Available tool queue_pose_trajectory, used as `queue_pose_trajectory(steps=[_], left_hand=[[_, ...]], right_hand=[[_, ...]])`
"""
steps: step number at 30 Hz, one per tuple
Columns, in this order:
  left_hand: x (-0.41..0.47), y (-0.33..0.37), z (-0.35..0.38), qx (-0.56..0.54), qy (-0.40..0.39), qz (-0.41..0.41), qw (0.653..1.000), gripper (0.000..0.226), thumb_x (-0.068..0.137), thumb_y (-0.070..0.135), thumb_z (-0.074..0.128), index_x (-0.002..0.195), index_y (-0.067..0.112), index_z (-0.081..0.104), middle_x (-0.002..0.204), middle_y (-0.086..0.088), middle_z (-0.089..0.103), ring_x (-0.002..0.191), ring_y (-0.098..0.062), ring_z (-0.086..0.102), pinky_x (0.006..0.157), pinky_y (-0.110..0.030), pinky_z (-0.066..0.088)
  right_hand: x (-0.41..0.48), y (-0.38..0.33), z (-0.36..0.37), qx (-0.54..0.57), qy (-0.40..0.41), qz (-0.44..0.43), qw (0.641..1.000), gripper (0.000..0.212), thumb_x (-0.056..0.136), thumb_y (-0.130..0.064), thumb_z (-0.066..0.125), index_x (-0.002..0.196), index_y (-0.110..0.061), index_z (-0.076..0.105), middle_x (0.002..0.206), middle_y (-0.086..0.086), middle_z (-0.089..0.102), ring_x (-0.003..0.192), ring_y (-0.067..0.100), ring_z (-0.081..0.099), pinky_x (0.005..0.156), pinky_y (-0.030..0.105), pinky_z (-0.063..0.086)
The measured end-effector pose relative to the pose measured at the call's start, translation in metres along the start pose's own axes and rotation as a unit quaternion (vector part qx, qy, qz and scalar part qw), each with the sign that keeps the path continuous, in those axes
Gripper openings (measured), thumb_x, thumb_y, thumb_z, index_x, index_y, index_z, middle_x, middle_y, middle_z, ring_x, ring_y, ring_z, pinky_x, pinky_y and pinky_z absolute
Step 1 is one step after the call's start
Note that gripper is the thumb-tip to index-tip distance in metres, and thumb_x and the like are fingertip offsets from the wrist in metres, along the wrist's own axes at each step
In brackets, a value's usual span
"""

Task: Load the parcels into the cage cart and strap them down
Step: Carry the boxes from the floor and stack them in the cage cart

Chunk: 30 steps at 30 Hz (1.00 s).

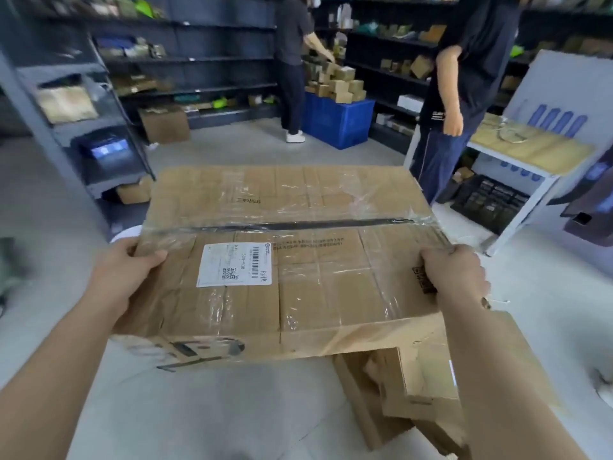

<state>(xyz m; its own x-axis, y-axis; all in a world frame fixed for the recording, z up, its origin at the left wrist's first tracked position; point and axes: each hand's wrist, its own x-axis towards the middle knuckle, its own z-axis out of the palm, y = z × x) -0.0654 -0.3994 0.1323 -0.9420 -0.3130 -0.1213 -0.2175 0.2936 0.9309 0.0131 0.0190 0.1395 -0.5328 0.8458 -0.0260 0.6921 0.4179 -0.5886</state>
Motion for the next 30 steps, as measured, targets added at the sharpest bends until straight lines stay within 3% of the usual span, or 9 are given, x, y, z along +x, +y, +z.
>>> queue_pose_trajectory(steps=[2,5,8,13,18,22,24,28,30], left_hand=[[-0.014,-0.014,-0.043,-0.012,0.041,-0.015,0.999,0.031,0.084,0.016,0.072,0.113,0.013,0.063,0.113,-0.004,0.063,0.096,-0.025,0.057,0.085,-0.035,0.043],[-0.039,-0.037,-0.112,-0.02,0.12,-0.042,0.992,0.05,0.079,0.02,0.077,0.126,0.013,0.061,0.12,-0.004,0.063,0.106,-0.026,0.06,0.097,-0.04,0.046],[-0.068,-0.062,-0.177,-0.025,0.182,-0.058,0.981,0.06,0.074,0.025,0.079,0.13,0.015,0.059,0.123,-0.005,0.064,0.104,-0.028,0.062,0.097,-0.044,0.048],[-0.137,-0.102,-0.276,-0.033,0.296,-0.077,0.951,0.043,0.083,0.017,0.072,0.124,0.014,0.06,0.108,-0.001,0.064,0.09,-0.023,0.059,0.081,-0.034,0.043],[-0.22,-0.145,-0.378,-0.035,0.376,-0.103,0.92,0.035,0.076,0.019,0.074,0.11,0.013,0.068,0.09,-0.004,0.07,0.079,-0.025,0.061,0.081,-0.038,0.049],[-0.287,-0.167,-0.452,-0.027,0.432,-0.117,0.894,0.042,0.076,0.021,0.074,0.116,0.013,0.064,0.103,-0.005,0.07,0.086,-0.026,0.065,0.084,-0.04,0.052],[-0.316,-0.177,-0.486,-0.023,0.461,-0.122,0.879,0.039,0.078,0.019,0.072,0.117,0.014,0.064,0.099,-0.004,0.069,0.086,-0.025,0.065,0.087,-0.043,0.052],[-0.367,-0.195,-0.542,0.003,0.513,-0.133,0.848,0.024,0.083,0.013,0.067,0.104,0.023,0.061,0.078,-0.005,0.063,0.075,-0.024,0.058,0.078,-0.036,0.047],[-0.388,-0.204,-0.566,-0.001,0.535,-0.142,0.833,0.029,0.082,0.015,0.069,0.11,0.019,0.062,0.083,-0.012,0.064,0.073,-0.024,0.057,0.078,-0.037,0.048]], right_hand=[[-0.021,-0.022,0.011,0.001,-0.021,-0.034,0.999,0.05,0.08,-0.03,0.052,0.125,-0.009,0.052,0.123,0.014,0.058,0.118,0.037,0.05,0.099,0.044,0.034],[-0.06,-0.056,0.032,0.007,-0.05,-0.083,0.995,0.047,0.081,-0.03,0.052,0.121,-0.007,0.053,0.12,0.016,0.058,0.115,0.039,0.052,0.097,0.044,0.036],[-0.108,-0.088,0.056,0.007,-0.088,-0.149,0.985,0.046,0.08,-0.033,0.052,0.117,-0.006,0.056,0.118,0.018,0.06,0.111,0.041,0.054,0.099,0.047,0.042],[-0.205,-0.138,0.095,0.013,-0.173,-0.232,0.957,0.048,0.079,-0.039,0.055,0.115,-0.008,0.059,0.115,0.017,0.062,0.109,0.039,0.057,0.098,0.047,0.043],[-0.325,-0.17,0.123,0.029,-0.237,-0.307,0.921,0.052,0.082,-0.046,0.058,0.116,-0.008,0.058,0.118,0.017,0.062,0.113,0.039,0.055,0.098,0.046,0.042],[-0.425,-0.183,0.13,0.049,-0.272,-0.357,0.892,0.048,0.083,-0.046,0.058,0.113,-0.008,0.058,0.115,0.017,0.062,0.11,0.04,0.056,0.097,0.048,0.044],[-0.473,-0.188,0.132,0.052,-0.285,-0.379,0.879,0.046,0.085,-0.044,0.057,0.114,-0.009,0.057,0.115,0.017,0.062,0.109,0.04,0.055,0.097,0.047,0.043],[-0.557,-0.193,0.137,0.065,-0.311,-0.416,0.852,0.034,0.089,-0.031,0.052,0.117,-0.012,0.059,0.117,0.016,0.061,0.11,0.038,0.053,0.096,0.043,0.038],[-0.595,-0.196,0.138,0.066,-0.325,-0.433,0.838,0.032,0.091,-0.027,0.05,0.116,-0.009,0.057,0.116,0.017,0.06,0.111,0.039,0.052,0.095,0.044,0.038]])
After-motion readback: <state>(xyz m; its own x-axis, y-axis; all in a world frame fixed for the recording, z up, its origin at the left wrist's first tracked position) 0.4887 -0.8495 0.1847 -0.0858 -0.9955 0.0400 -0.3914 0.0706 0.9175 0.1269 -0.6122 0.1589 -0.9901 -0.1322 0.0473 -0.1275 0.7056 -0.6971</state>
